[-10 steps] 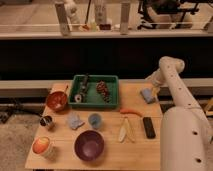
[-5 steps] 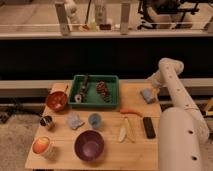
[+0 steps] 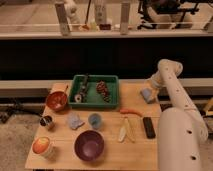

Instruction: Wipe tray with sponge

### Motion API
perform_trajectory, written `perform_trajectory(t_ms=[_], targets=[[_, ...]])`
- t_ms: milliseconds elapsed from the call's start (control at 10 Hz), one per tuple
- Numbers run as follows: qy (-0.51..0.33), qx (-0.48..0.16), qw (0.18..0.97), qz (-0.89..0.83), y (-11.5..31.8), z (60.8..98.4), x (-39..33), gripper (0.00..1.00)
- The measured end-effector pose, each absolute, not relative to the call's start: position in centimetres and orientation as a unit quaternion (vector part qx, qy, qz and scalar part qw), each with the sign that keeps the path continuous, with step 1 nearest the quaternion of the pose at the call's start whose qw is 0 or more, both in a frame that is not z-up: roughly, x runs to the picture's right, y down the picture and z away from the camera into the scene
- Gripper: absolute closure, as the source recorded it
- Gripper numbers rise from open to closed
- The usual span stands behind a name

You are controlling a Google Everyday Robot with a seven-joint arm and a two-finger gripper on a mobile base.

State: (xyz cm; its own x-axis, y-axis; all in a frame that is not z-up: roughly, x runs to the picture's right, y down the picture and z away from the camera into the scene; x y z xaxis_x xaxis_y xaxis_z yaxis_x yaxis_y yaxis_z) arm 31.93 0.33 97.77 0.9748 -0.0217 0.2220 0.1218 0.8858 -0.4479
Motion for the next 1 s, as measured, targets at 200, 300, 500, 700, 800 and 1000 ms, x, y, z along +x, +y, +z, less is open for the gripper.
perform_trajectory(t_ms=[200,300,500,700,800,1000], targets=[[-0.107,-0.239,0.964,-0.038,0.6,97.8,31.8,0.20],[-0.106,-0.242,0.964,-0.039,0.9,97.7,31.7,0.20],[-0.107,-0.245,0.963,-0.040,1.2,97.7,31.5,0.20],[-0.108,-0.248,0.962,-0.041,1.5,97.5,31.5,0.20],[-0.108,-0.250,0.961,-0.043,1.6,97.5,31.4,0.20],[-0.109,-0.252,0.961,-0.043,1.9,97.4,31.3,0.20]])
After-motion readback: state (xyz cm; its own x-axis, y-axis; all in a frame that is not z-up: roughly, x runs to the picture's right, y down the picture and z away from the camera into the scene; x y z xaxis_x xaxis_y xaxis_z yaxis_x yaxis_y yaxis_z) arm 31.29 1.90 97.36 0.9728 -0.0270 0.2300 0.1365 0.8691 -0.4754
